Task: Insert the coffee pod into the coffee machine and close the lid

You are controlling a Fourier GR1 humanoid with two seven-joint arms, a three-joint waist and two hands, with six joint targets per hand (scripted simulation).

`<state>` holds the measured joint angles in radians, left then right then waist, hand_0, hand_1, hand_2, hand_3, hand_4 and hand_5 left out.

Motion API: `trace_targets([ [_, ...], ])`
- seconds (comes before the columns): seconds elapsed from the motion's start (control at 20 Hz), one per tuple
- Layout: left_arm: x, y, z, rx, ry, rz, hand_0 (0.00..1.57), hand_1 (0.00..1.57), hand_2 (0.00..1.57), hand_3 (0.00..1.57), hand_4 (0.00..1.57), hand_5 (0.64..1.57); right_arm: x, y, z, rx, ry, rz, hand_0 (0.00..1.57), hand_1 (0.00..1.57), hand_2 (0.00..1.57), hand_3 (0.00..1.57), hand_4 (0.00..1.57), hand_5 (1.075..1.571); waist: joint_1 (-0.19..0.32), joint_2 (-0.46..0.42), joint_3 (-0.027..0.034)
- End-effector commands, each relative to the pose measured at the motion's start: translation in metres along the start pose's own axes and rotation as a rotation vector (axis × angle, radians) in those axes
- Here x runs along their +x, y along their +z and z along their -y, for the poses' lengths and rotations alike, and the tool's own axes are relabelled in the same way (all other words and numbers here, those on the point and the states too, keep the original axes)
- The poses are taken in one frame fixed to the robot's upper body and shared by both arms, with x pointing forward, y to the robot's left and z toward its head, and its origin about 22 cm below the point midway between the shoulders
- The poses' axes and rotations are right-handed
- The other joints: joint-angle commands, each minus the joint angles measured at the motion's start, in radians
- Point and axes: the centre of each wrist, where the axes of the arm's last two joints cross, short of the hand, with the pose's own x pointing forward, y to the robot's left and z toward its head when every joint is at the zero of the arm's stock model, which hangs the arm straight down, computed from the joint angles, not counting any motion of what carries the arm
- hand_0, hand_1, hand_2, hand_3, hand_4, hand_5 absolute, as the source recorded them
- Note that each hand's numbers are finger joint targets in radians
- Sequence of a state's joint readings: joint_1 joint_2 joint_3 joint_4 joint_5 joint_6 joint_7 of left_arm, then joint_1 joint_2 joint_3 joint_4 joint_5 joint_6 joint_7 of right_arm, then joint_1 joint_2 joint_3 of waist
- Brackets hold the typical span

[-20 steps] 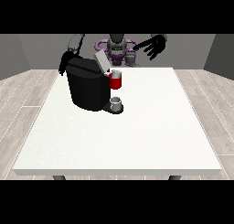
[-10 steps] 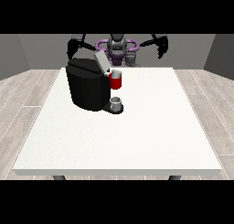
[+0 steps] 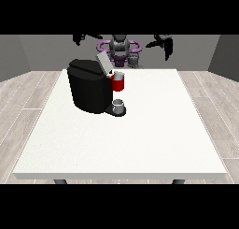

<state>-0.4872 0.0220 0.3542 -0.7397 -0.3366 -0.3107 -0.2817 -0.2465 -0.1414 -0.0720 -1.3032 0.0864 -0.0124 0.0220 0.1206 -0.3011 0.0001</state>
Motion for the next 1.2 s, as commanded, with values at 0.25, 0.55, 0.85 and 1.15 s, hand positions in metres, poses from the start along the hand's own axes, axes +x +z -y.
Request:
trace_targets([
  [0.25, 0.034, 0.002, 0.008, -0.022, 0.008, 0.104, 0.0, 0.0, 0.0, 0.0, 0.38, 1.571, 0.022, -0.029, 0.023, -0.068, -0.047, -0.004, 0.0, 0.0, 0.0, 0.0, 0.11, 1.571, 0.079, 0.111, 0.0004],
  [0.55, 0.042, 0.012, 0.018, -0.027, -0.016, 0.164, 0.0, 0.0, 0.0, 0.0, 0.34, 1.571, 0.054, -0.056, 0.032, -0.039, -0.165, -0.012, 0.0, 0.0, 0.0, 0.0, 0.09, 1.571, 0.094, 0.17, 0.0002],
  [0.85, 0.058, 0.029, -0.002, 0.016, -0.025, 0.223, 0.0, 0.0, 0.0, 0.0, 0.37, 1.571, 0.045, -0.06, 0.029, -0.019, -0.19, 0.02, 0.0, 0.0, 0.0, 0.0, 0.07, 1.571, 0.068, 0.252, 0.0001],
  [1.15, 0.083, 0.039, -0.021, 0.052, -0.049, 0.244, 0.0, 0.0, 0.0, 0.0, 0.38, 1.571, 0.054, -0.071, -0.002, 0.029, -0.125, 0.01, 0.0, 0.0, 0.0, 0.0, 0.0, 1.571, 0.064, 0.275, 0.0001],
])
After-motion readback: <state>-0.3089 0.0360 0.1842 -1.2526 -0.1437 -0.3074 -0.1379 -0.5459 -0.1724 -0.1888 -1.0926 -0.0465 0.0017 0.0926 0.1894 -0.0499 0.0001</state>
